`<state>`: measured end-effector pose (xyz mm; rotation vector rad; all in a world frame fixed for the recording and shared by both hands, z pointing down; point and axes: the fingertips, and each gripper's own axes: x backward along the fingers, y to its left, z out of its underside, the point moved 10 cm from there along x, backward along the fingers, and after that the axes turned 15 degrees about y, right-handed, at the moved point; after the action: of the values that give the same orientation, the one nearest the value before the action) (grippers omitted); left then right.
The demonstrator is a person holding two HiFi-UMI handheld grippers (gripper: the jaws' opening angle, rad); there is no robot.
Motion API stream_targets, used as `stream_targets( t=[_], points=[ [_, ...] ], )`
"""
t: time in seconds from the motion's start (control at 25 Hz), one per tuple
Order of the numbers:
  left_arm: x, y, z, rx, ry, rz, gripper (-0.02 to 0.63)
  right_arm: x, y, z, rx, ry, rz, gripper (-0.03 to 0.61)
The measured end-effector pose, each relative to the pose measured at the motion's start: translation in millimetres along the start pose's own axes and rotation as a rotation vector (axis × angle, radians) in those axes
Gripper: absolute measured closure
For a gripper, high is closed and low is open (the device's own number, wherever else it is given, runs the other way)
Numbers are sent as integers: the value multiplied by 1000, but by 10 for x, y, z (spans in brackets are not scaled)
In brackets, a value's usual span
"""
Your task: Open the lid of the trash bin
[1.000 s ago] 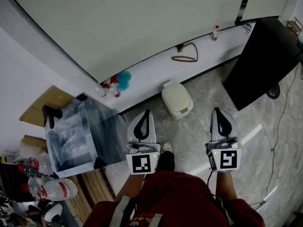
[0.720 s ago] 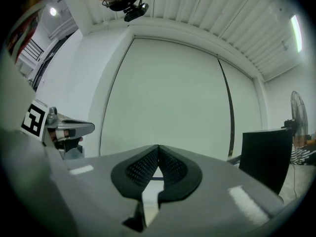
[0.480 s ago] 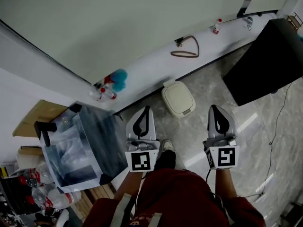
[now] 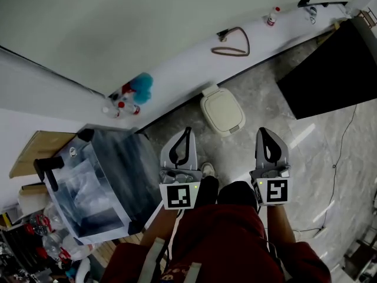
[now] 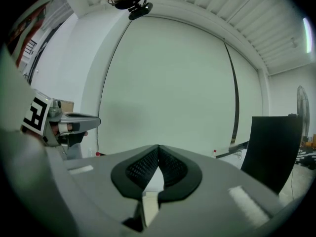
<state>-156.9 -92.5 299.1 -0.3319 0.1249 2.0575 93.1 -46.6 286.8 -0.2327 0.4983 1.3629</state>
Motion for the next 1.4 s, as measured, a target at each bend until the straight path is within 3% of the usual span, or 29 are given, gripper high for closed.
stream_targets(
  t=[0.32, 0.56, 1.04, 1.4],
  points=[
    [-210, -146, 393, 44, 42, 31, 609, -271, -42, 567, 8, 99, -39, 578],
    [-350, -351, 713, 50, 91, 12, 609, -496, -40, 965, -24, 160, -122, 577],
    [-759, -661, 1625, 87, 236, 11, 609, -1127, -91, 2061, 69, 361, -247, 577],
    [-1104, -773, 2318, 48, 299, 45, 609, -1611, -63, 2900, 127, 455, -322, 545]
  ],
)
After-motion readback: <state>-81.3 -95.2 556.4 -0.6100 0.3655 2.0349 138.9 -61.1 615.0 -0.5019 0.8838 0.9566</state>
